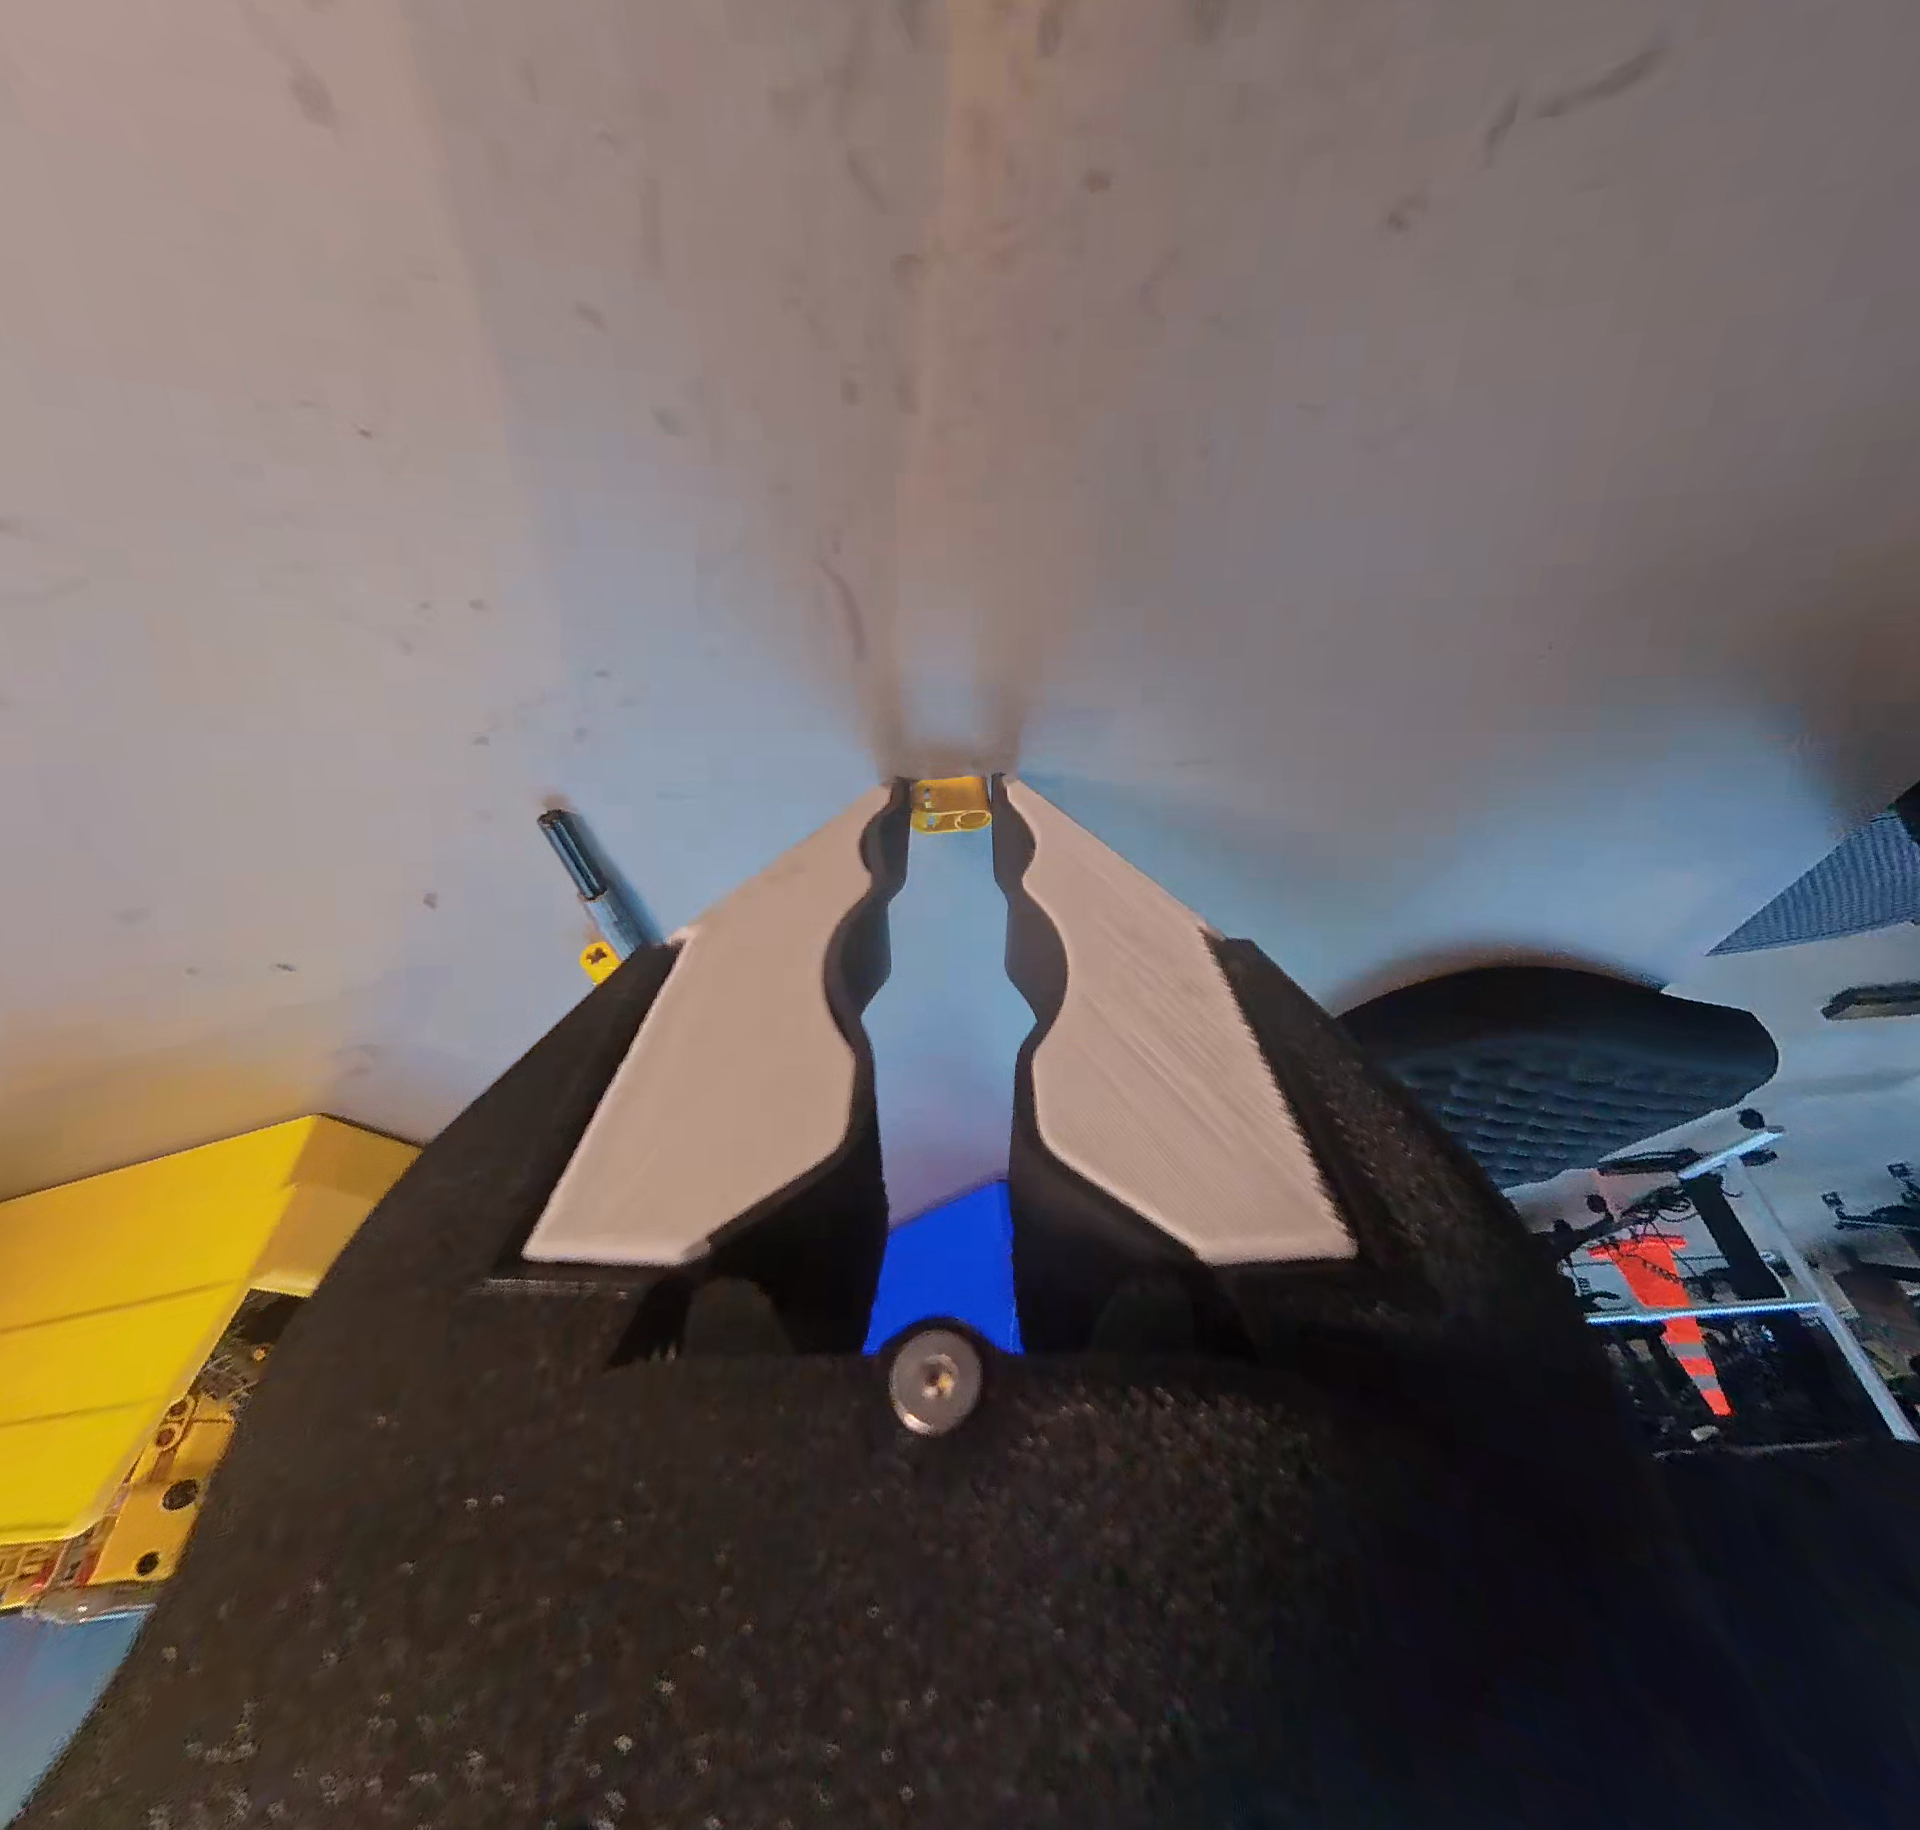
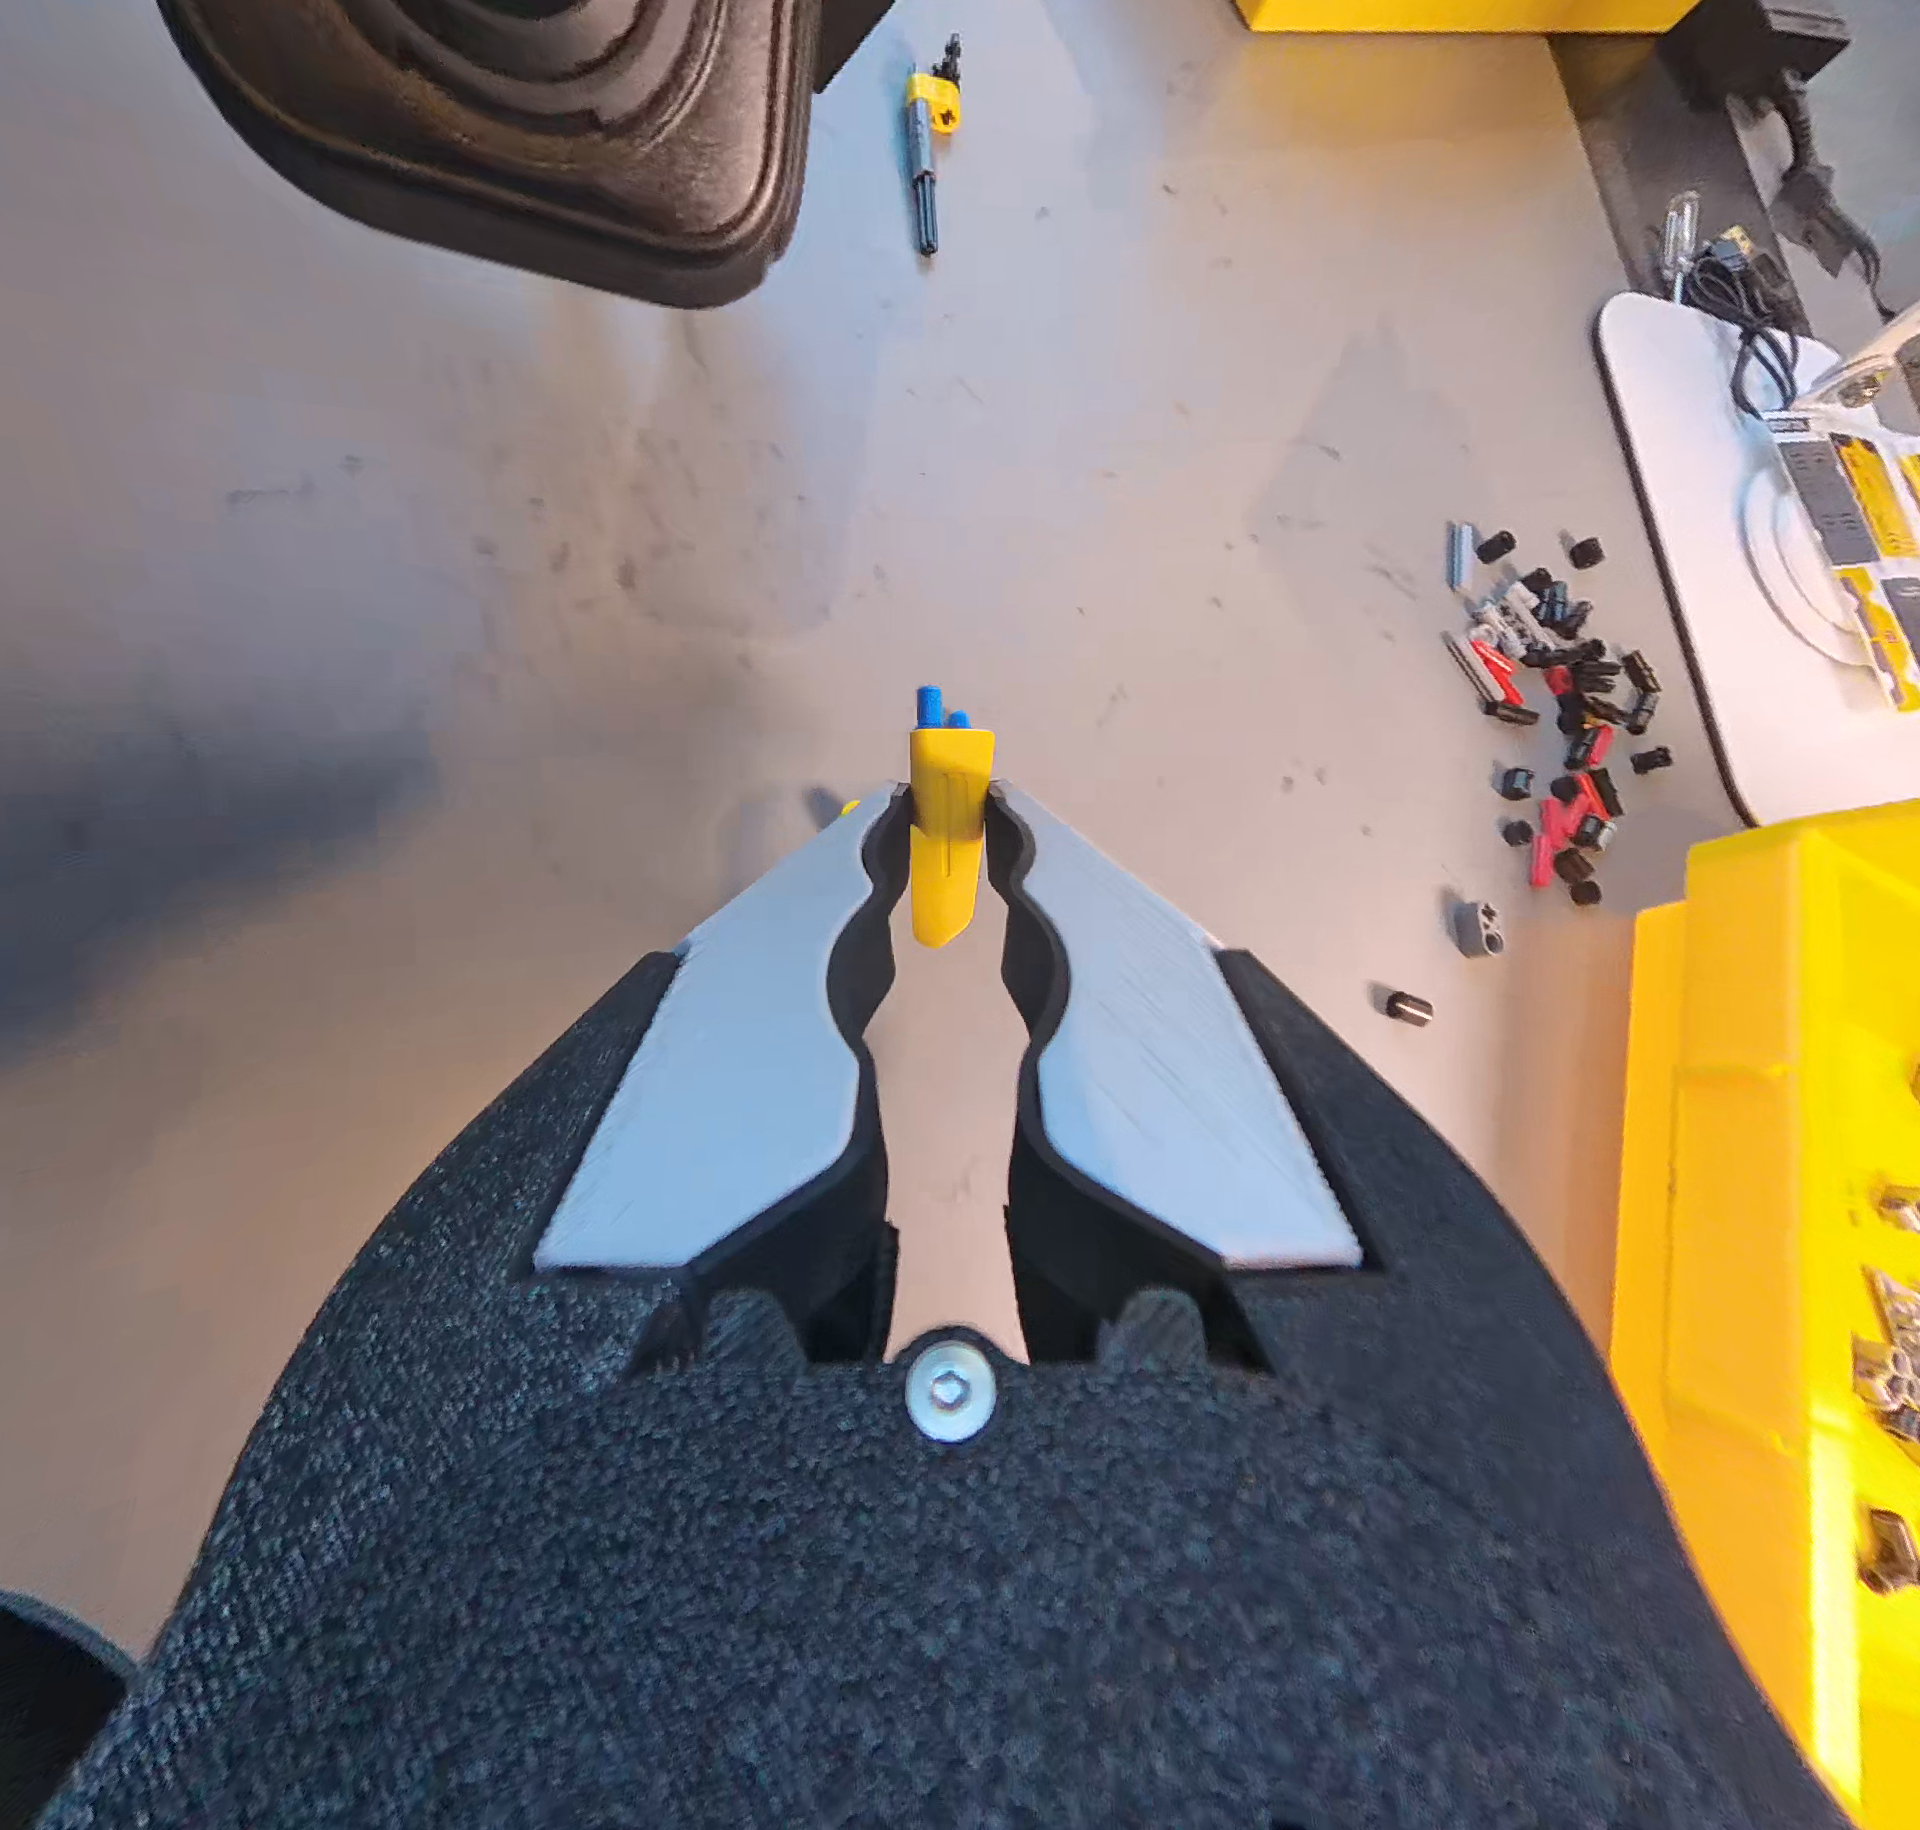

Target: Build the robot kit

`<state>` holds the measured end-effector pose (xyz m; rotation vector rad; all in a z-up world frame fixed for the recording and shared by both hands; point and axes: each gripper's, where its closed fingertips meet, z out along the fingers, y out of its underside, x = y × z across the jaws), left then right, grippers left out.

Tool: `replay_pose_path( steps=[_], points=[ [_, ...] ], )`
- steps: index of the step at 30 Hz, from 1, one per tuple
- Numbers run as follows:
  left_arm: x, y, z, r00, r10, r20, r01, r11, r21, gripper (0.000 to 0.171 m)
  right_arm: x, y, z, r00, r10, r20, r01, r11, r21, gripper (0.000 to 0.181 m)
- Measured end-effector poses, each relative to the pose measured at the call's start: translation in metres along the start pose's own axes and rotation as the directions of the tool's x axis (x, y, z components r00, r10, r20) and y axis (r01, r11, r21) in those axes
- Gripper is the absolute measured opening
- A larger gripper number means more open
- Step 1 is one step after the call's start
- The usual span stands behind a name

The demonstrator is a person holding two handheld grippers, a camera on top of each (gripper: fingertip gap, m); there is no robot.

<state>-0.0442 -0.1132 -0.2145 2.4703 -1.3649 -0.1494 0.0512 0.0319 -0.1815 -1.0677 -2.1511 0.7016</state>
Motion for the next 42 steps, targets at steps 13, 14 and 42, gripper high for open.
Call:
replay_pose_path(
  steps=[13,14,42],
  points=[
    [0.003,0.007,-0.010,0.989,-0.148,0.010,0.135,0.924,0.357,0.025,-0.001,0.004,0.002,1.000,-0.008,-0.001,0.008,1.000,-0.011,0.013],
    [0.003,0.008,-0.011,0.985,-0.172,-0.006,0.159,0.897,0.412,0.025,-0.001,0.002,0.002,1.000,-0.008,-0.001,0.008,1.000,-0.005,0.013],
    [-0.009,-0.007,-0.003,0.965,-0.263,-0.001,0.122,0.441,0.889,0.014,-0.040,-0.025,0.033,0.990,-0.025,0.141,0.016,0.998,0.064,0.014]
  ],
)
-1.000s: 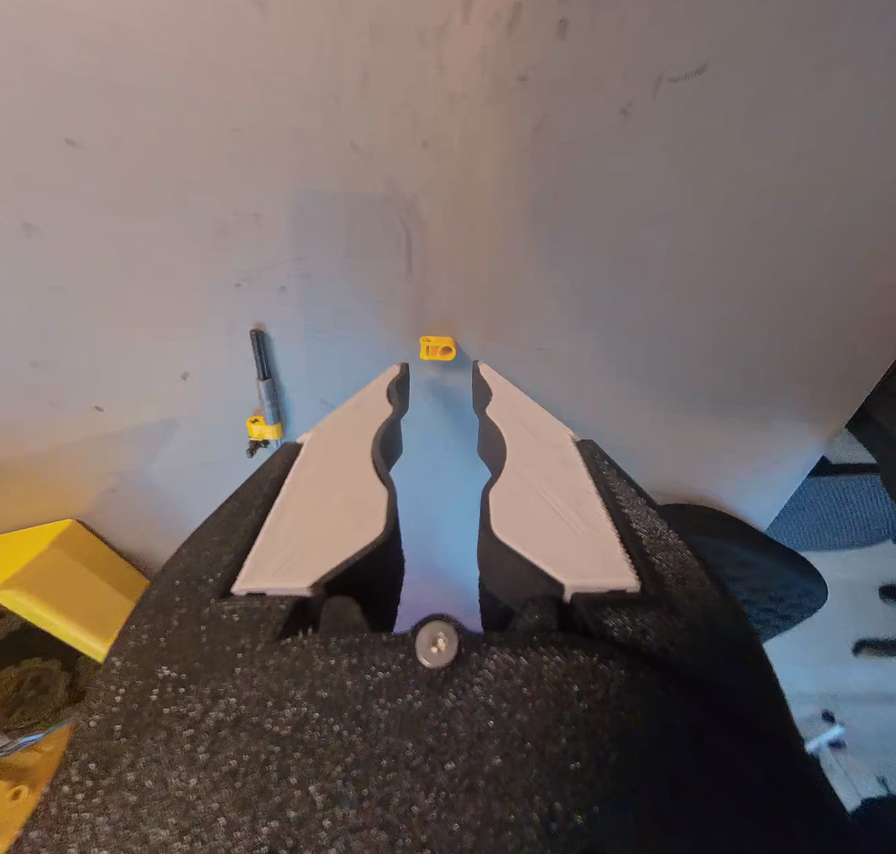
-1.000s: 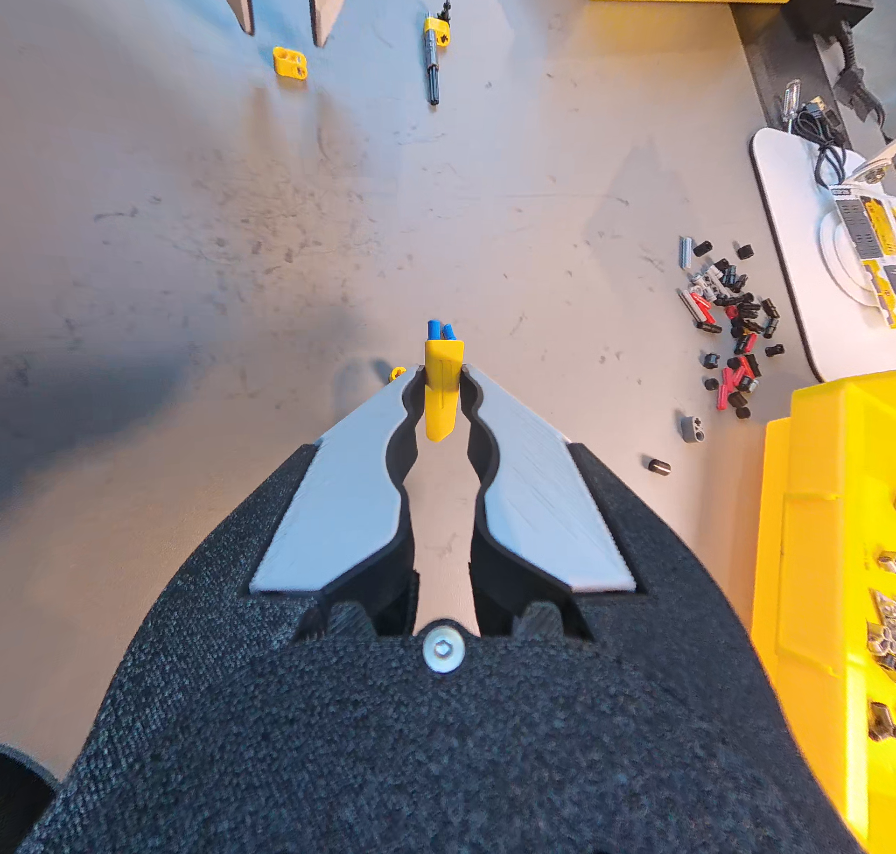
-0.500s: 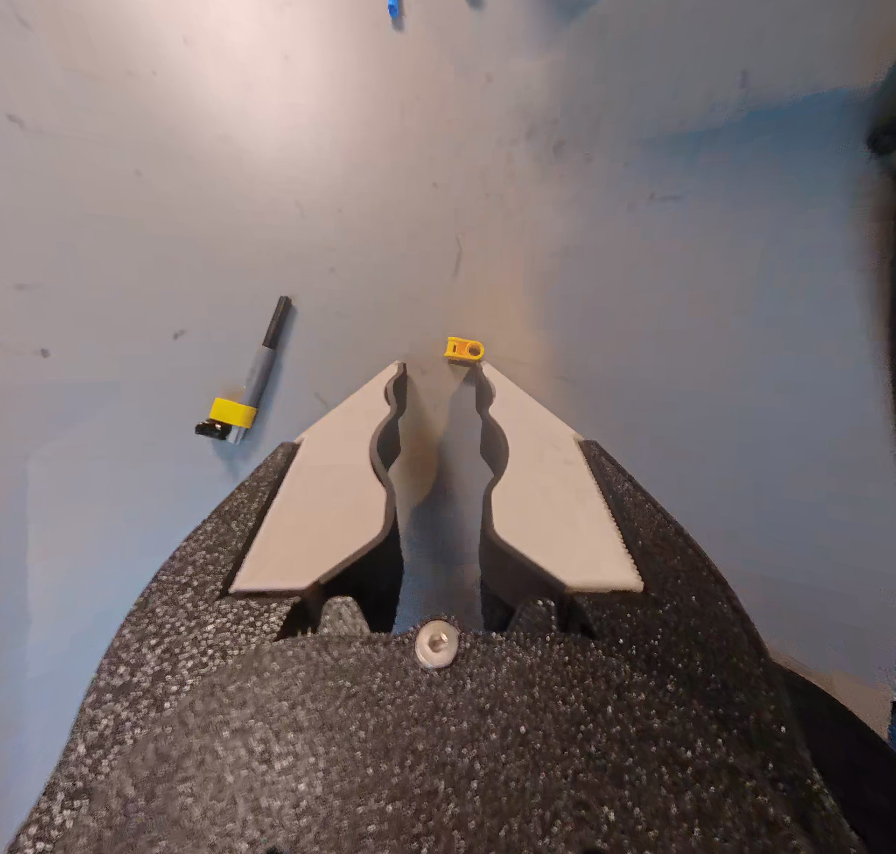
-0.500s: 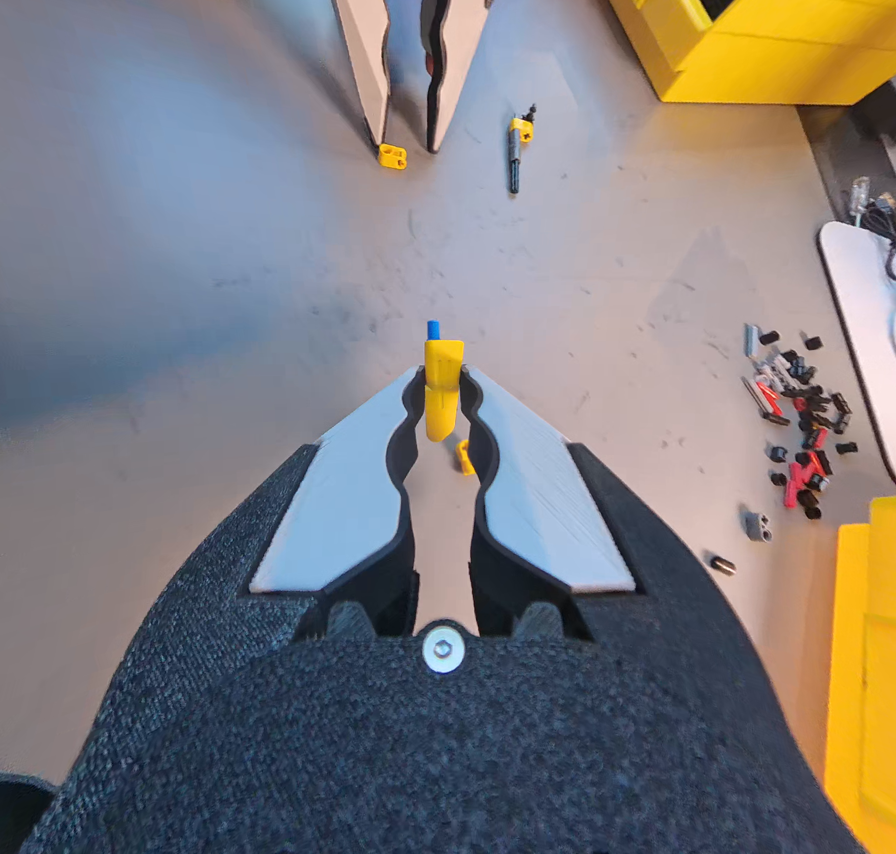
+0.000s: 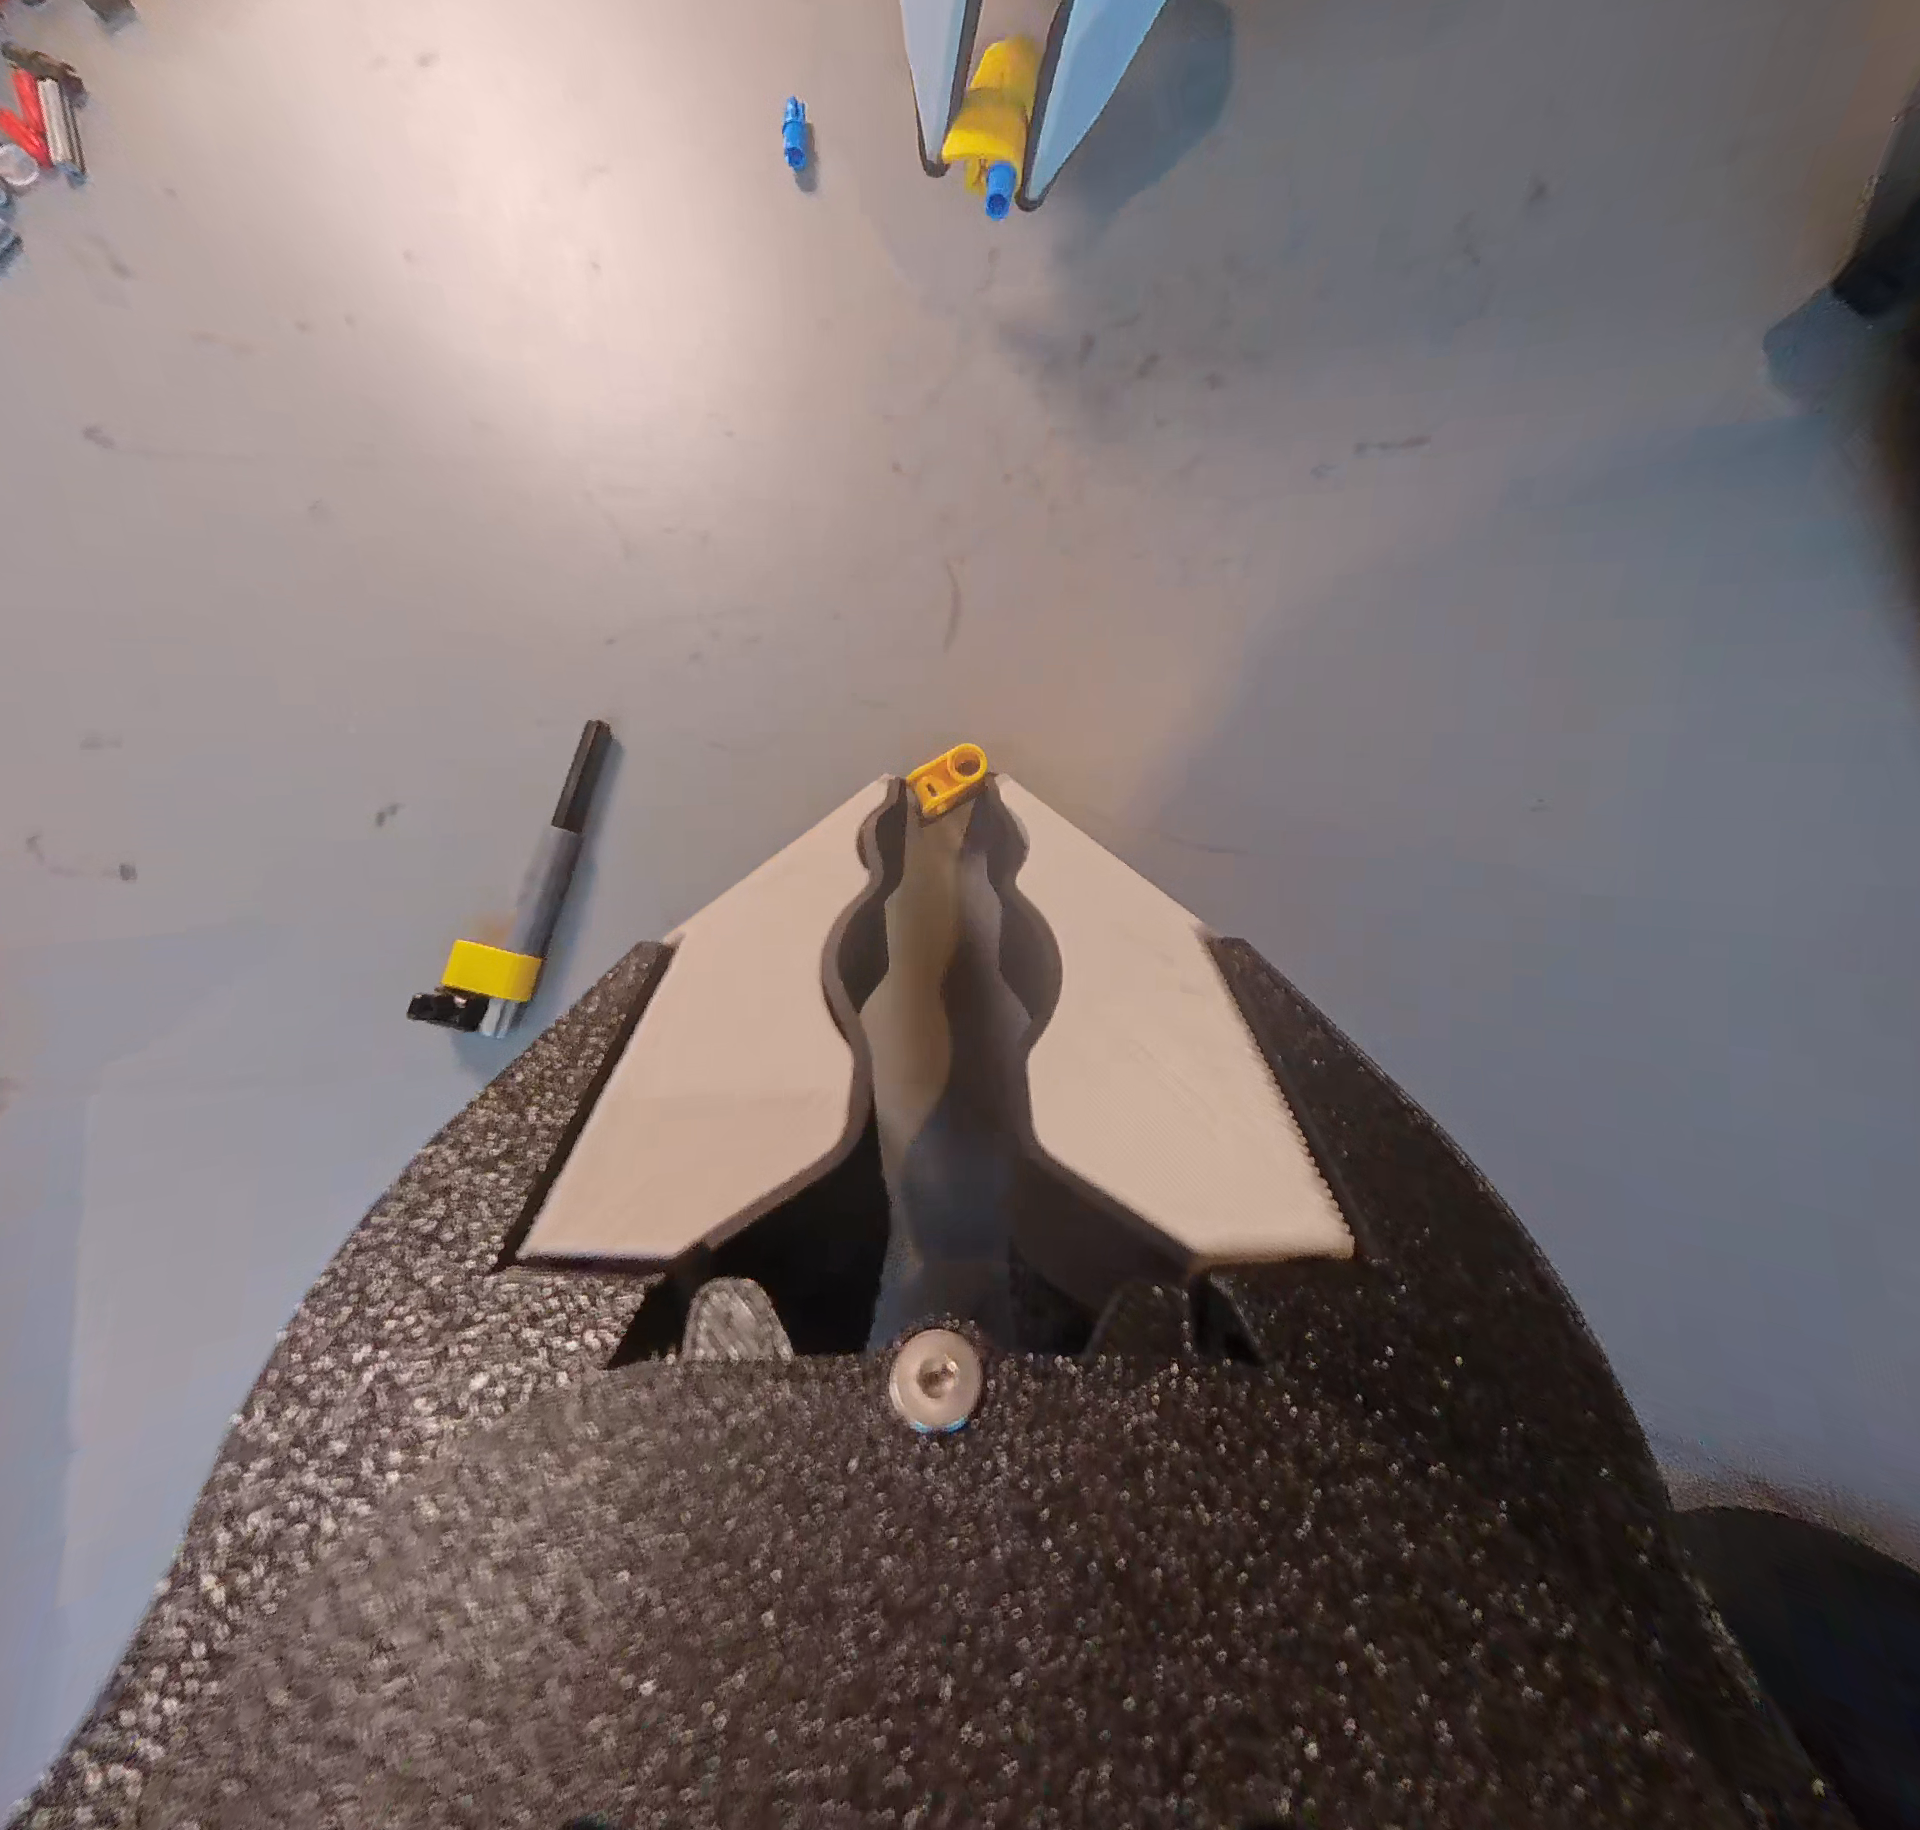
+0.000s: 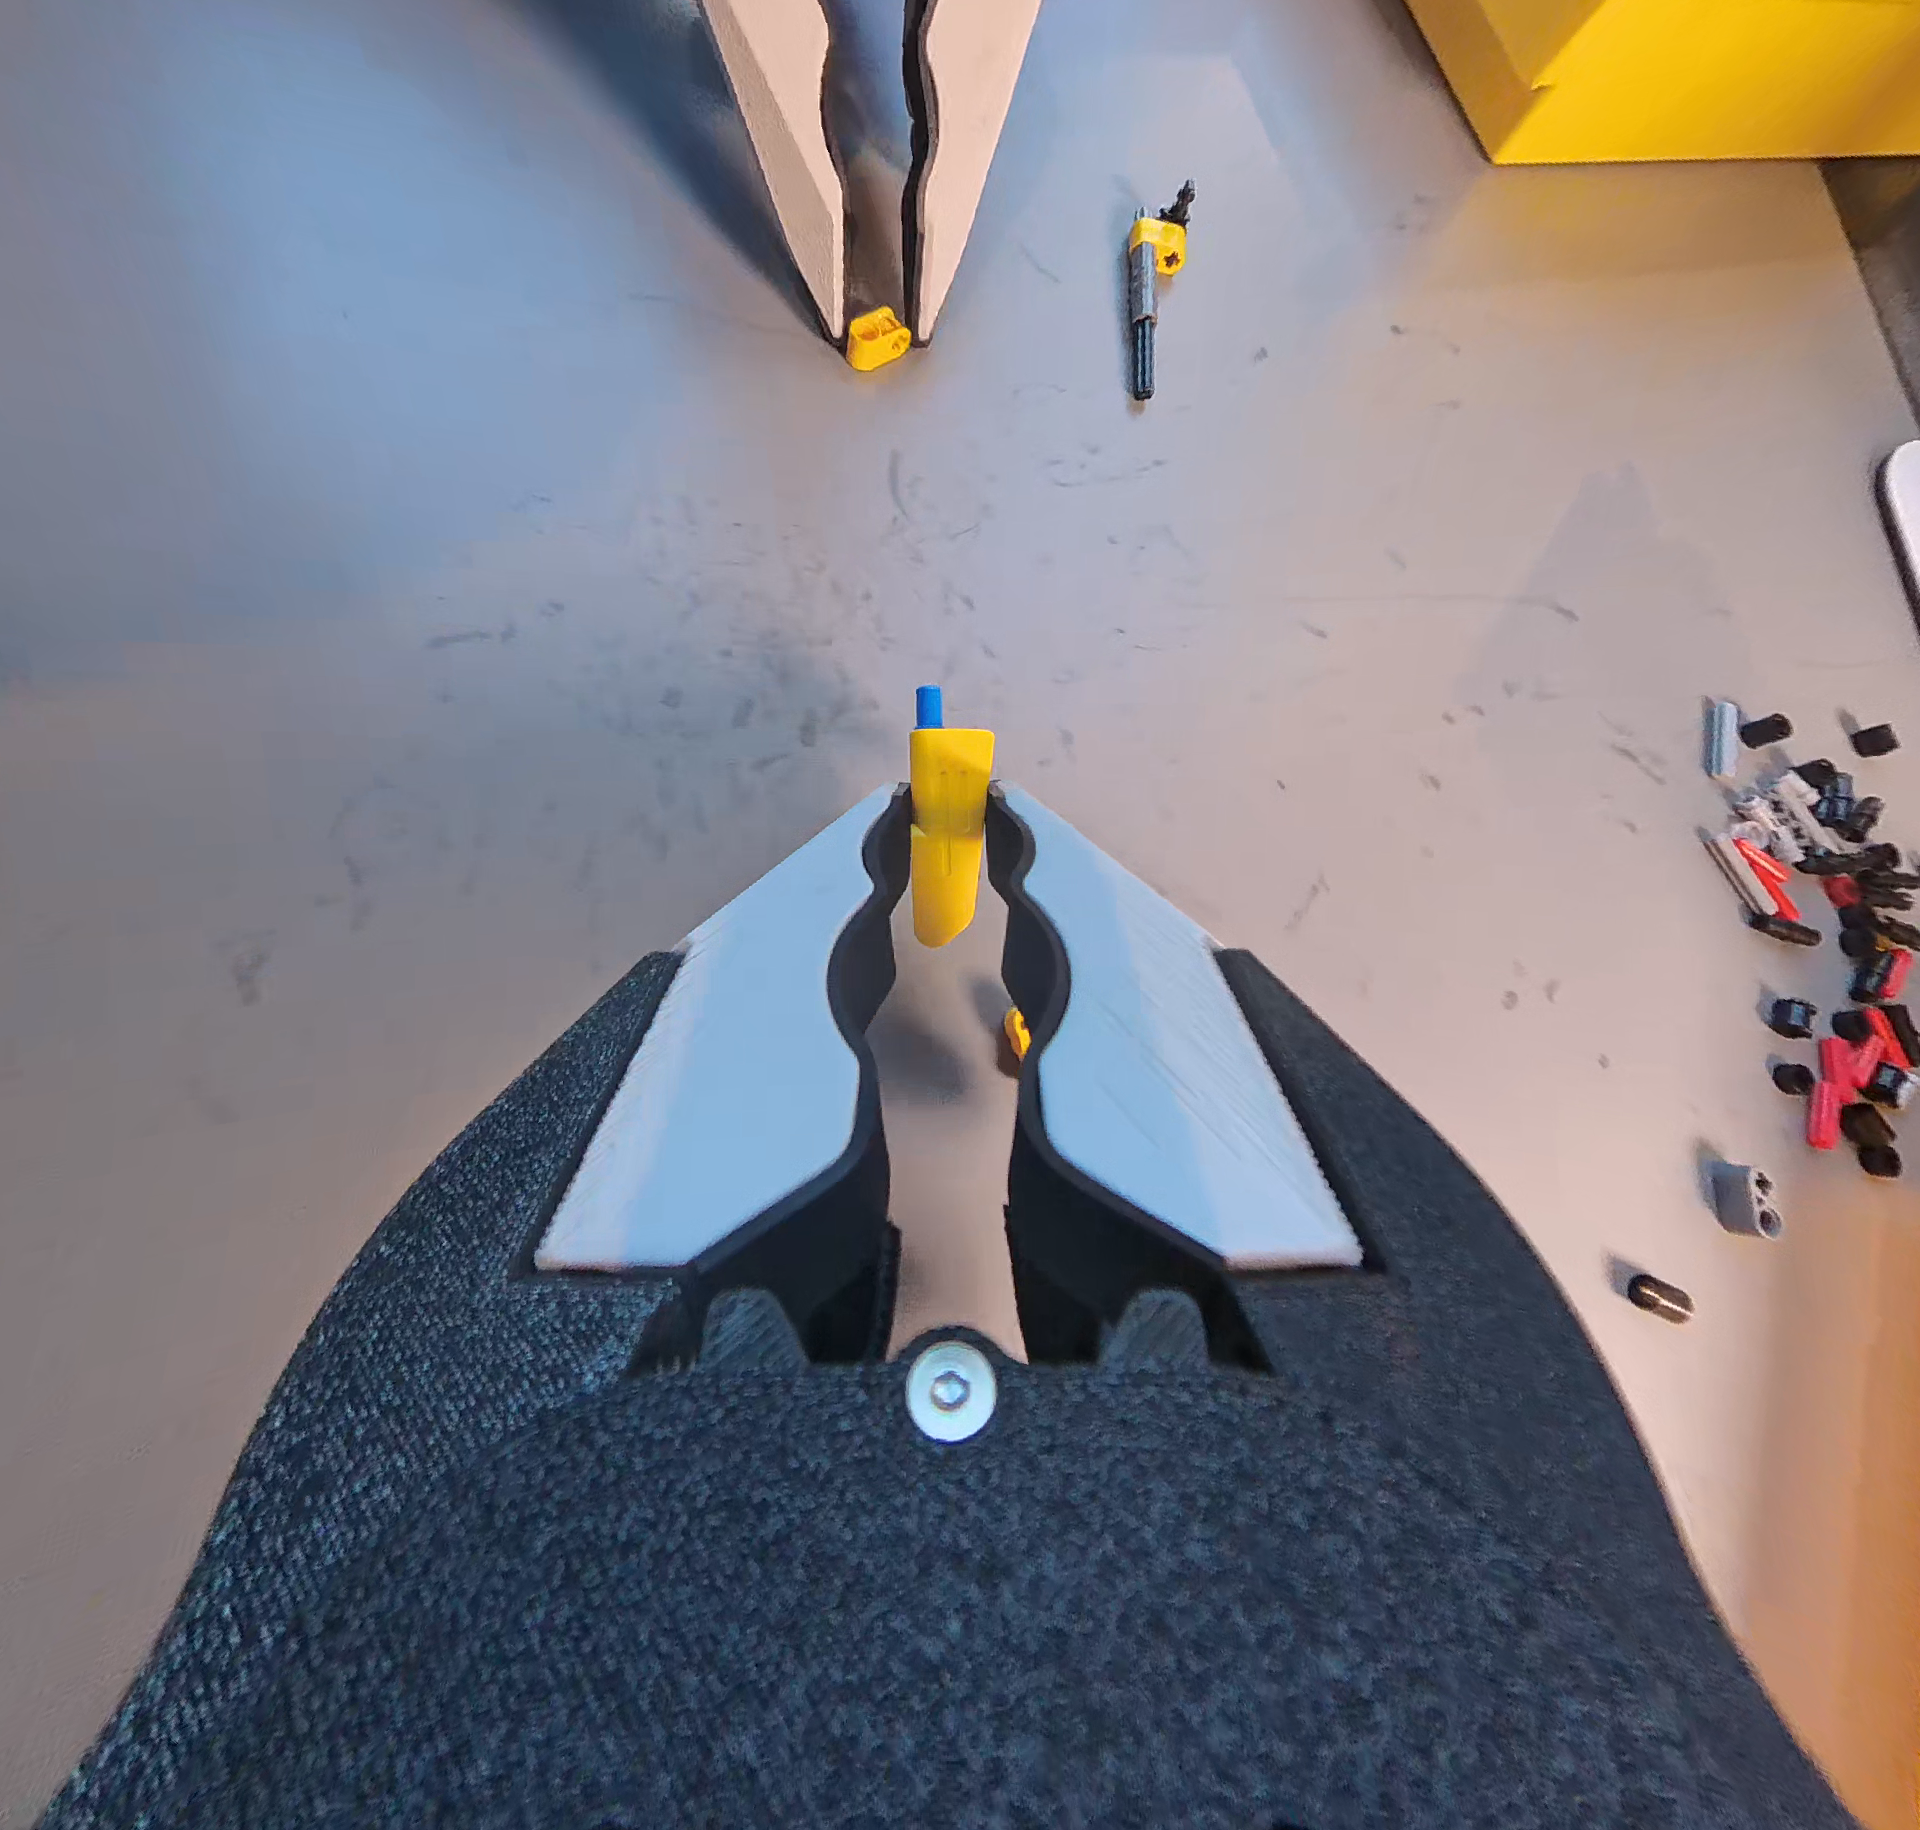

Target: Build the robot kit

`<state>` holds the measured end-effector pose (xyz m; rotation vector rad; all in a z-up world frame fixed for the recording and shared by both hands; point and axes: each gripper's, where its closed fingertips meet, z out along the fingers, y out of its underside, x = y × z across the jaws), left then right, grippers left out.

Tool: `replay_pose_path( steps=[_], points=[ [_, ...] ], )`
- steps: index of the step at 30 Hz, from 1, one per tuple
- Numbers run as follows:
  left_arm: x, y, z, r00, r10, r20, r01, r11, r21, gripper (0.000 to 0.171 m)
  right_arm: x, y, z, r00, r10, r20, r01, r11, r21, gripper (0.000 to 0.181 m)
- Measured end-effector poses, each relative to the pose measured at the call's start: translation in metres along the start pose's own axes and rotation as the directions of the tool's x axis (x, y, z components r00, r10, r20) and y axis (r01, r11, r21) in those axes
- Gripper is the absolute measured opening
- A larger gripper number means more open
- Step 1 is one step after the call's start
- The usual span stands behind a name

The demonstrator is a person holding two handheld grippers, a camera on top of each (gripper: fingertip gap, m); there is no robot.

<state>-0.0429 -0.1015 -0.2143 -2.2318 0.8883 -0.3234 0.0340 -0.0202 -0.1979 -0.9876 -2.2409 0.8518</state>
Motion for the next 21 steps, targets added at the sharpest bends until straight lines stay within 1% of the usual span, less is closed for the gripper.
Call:
replay_pose_path(
  steps=[5,13,21],
  points=[
    [-0.002,-0.003,0.003,1.000,-0.003,0.010,0.003,1.000,0.000,0.013,-0.001,0.003,0.001,1.000,0.005,0.006,-0.005,1.000,-0.004,0.013],
    [0.003,-0.014,0.007,0.999,0.033,-0.031,-0.035,0.997,-0.069,0.013,-0.004,0.003,0.002,1.000,-0.005,0.013,0.005,1.000,-0.010,0.013],
    [0.007,-0.026,0.017,0.997,0.062,-0.053,-0.065,0.996,-0.059,0.013,-0.007,0.006,0.003,1.000,-0.019,0.017,0.020,1.000,-0.022,0.014]
  ],
)
